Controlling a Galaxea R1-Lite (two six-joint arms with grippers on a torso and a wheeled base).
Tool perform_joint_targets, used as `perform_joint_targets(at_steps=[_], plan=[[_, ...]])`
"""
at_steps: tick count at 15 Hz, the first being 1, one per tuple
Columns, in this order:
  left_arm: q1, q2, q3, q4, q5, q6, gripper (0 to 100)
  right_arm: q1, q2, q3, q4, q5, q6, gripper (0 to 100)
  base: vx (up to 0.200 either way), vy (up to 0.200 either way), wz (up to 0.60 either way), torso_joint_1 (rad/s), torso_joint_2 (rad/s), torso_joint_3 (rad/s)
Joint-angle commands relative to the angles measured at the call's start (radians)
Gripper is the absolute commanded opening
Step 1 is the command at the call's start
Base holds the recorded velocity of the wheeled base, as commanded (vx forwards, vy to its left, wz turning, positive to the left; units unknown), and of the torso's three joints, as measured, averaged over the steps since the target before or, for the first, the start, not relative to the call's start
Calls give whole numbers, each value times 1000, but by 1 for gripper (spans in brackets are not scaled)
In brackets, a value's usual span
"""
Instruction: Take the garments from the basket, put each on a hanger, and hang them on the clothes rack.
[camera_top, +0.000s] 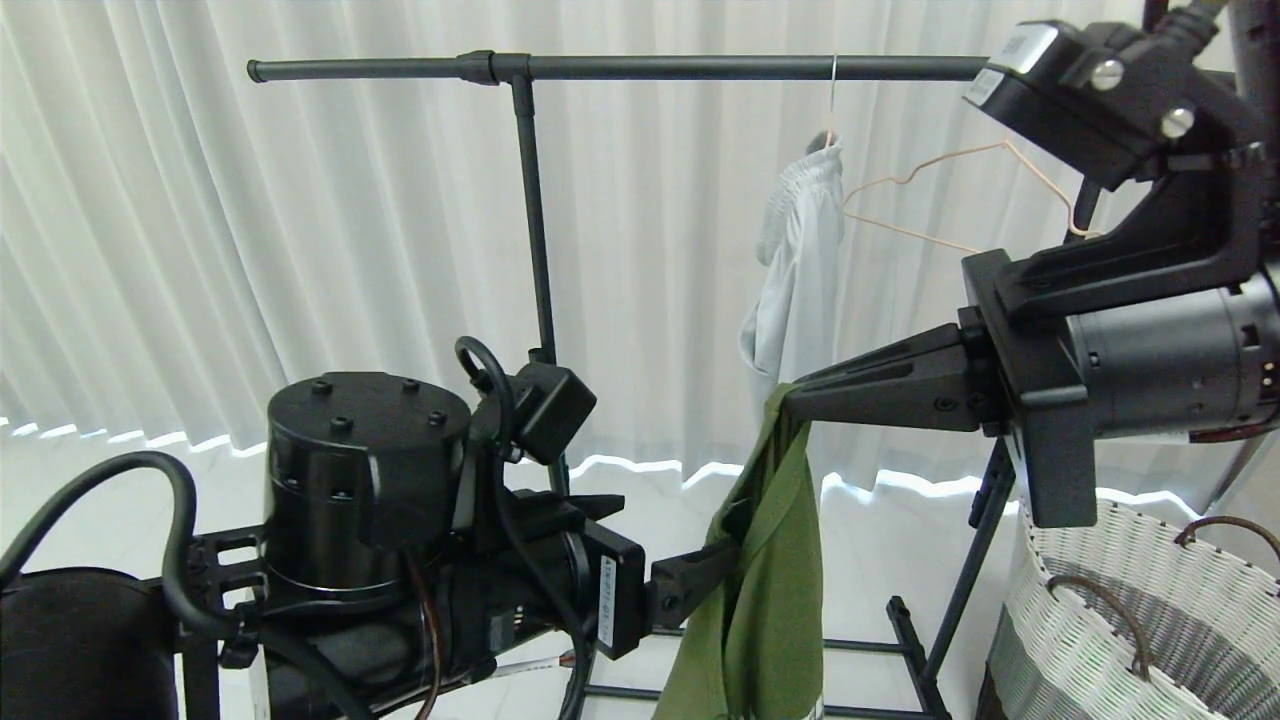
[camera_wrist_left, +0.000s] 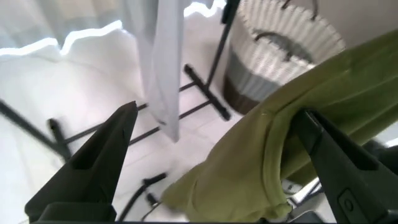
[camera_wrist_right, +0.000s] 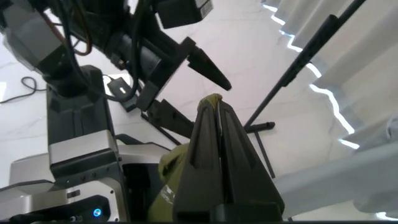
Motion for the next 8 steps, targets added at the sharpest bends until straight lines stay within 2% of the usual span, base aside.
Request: perform_joint_targets(at_steps=[1,2,8], plan=[[-4,4,20,1,17,21,100,0,-1,1,0,-6,1,0,0,0,0,0,0,0],[-4,4,43,-1,38,41,100,0,0,-2,0,-12,-1,0,0,0,0,0,0,0],[14,45,88,-1,45,38,100,33,-6,-5,0,-13,1,0,0,0,0,0,0,0]])
